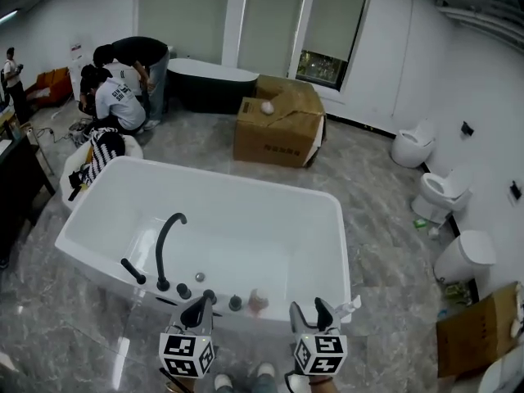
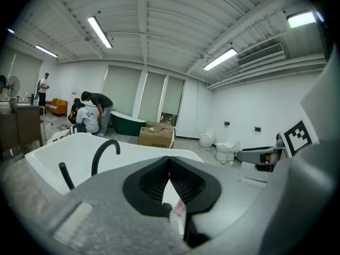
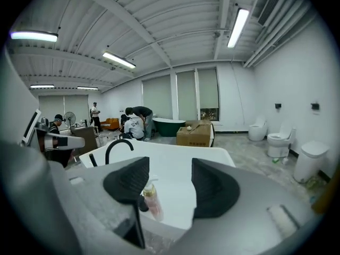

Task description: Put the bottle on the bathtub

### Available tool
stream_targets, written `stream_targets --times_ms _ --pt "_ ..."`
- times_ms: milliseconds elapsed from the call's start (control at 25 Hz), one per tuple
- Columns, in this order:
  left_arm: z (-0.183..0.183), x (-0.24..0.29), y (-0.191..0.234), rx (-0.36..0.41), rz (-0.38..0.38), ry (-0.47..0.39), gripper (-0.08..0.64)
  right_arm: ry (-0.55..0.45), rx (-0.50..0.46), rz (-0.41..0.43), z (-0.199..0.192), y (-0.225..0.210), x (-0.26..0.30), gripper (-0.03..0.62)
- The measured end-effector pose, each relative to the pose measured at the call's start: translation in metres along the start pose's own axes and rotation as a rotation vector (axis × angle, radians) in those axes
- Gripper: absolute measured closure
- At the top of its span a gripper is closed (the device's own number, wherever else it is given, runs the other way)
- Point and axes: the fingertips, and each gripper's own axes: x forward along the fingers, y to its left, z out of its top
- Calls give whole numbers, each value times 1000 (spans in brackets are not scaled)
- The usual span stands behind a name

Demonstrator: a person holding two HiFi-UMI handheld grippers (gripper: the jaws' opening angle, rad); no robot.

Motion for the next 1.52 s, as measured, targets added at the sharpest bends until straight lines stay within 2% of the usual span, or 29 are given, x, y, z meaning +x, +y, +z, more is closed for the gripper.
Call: stream_targets --times_ms 160,360,600,680,1000,1320,1520 --pt "25 -1 -5 12 -9 -49 565 -59 -23 -40 37 -11 -18 386" --pt "44 2 -16 21 -32 -96 565 -109 -60 -94 62 -25 -34 464" --pt "72 8 -23 29 -47 -135 565 -111 -61 -187 81 -41 -39 569" --pt "82 12 -23 35 -48 -153 565 -119 -53 -200 88 -46 -37 584" --pt "111 29 -28 53 -42 -208 565 -156 -50 -219 111 -67 -31 589" --pt "116 46 -44 63 -50 -207 565 -159 -81 -246 120 -90 -29 588" --pt "113 52 -49 65 -57 -199 565 -150 -92 -194 118 -88 -26 589"
